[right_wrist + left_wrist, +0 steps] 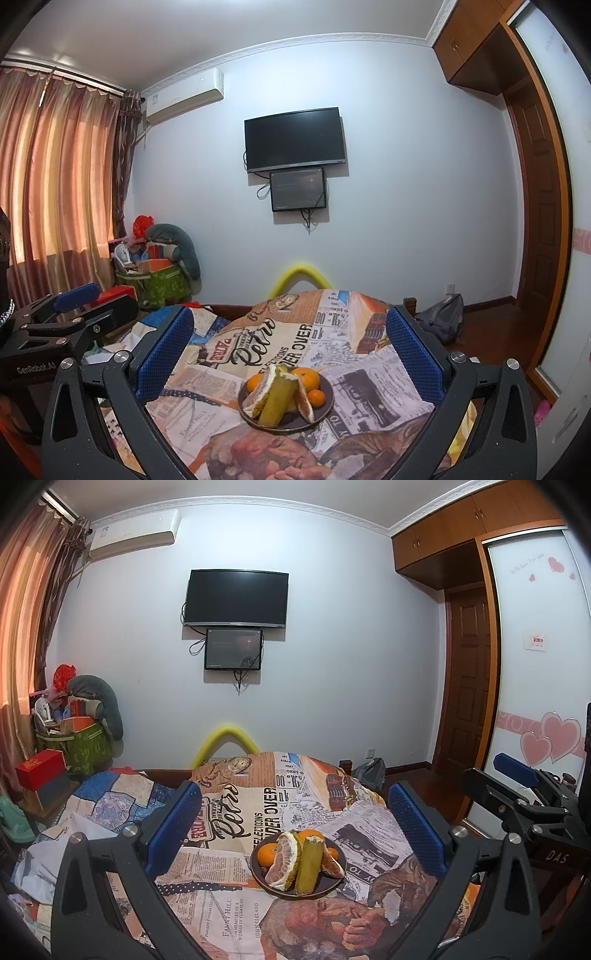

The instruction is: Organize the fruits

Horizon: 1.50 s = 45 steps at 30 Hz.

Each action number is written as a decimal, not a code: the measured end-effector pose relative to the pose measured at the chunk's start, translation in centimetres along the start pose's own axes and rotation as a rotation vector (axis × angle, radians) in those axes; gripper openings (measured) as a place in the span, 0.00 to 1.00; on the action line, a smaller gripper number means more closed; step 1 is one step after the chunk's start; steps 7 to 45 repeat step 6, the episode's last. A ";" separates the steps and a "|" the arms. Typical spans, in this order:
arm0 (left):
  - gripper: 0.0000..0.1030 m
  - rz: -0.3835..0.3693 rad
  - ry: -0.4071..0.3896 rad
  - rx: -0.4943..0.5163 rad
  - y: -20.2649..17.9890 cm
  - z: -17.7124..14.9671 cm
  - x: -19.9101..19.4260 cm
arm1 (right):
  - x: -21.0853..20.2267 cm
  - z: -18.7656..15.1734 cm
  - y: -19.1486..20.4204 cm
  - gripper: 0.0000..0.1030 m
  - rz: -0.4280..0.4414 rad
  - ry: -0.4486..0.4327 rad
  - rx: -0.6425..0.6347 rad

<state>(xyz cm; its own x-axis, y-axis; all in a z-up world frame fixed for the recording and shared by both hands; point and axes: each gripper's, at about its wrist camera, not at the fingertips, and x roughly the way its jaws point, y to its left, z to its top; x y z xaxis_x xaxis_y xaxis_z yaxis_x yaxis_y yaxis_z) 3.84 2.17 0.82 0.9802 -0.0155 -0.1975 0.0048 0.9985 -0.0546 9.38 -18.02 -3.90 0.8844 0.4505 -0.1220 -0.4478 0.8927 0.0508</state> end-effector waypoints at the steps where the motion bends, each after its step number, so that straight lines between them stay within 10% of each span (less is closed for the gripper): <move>1: 1.00 0.000 -0.002 0.000 0.0 0.0 0.0 | 0.0 0.0 0.0 1.00 0.000 0.000 0.000; 45: 1.00 -0.004 0.002 0.003 -0.1 -0.1 0.2 | 0.5 -0.1 -0.1 1.00 0.001 0.010 -0.001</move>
